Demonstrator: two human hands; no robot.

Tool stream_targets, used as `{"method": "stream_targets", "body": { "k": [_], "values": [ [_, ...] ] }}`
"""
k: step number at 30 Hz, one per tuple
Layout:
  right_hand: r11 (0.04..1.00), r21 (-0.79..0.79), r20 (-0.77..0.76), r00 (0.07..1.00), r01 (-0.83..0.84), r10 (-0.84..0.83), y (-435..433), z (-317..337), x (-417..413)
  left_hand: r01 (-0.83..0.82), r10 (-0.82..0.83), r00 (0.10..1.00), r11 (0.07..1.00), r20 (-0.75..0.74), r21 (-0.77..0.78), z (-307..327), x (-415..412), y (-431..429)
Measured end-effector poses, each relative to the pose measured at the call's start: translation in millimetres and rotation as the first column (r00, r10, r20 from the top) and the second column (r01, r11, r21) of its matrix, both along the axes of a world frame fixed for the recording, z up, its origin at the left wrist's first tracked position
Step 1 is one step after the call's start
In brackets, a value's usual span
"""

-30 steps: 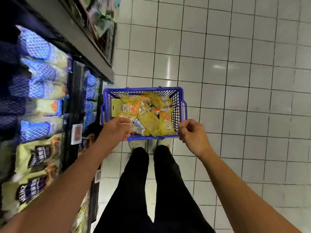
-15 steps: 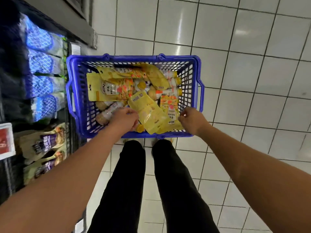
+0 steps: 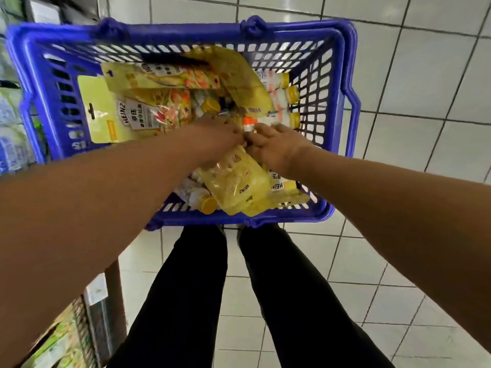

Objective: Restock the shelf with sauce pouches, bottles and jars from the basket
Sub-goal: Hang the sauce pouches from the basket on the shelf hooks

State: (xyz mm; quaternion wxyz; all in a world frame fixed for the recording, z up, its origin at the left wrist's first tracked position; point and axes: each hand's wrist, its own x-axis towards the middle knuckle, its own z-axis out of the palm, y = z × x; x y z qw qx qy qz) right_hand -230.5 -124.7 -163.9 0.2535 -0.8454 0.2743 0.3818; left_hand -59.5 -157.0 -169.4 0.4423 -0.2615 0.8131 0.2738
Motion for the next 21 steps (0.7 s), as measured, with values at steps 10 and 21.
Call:
{"method": "stream_targets", "body": {
  "k": [10, 21],
  "values": [
    [0.987, -0.091, -0.113, 0.986, -0.131, 0.121, 0, 0, 8, -0.138, 0.143, 0.984, 0.989, -0.105, 0.057, 5, 37, 0],
    [0.822, 0.219, -0.071, 0.849, 0.526, -0.524, -21, 60, -25, -0.882, 0.902, 0.416, 0.432, -0.118, 0.191, 52, 94, 28]
  ]
}}
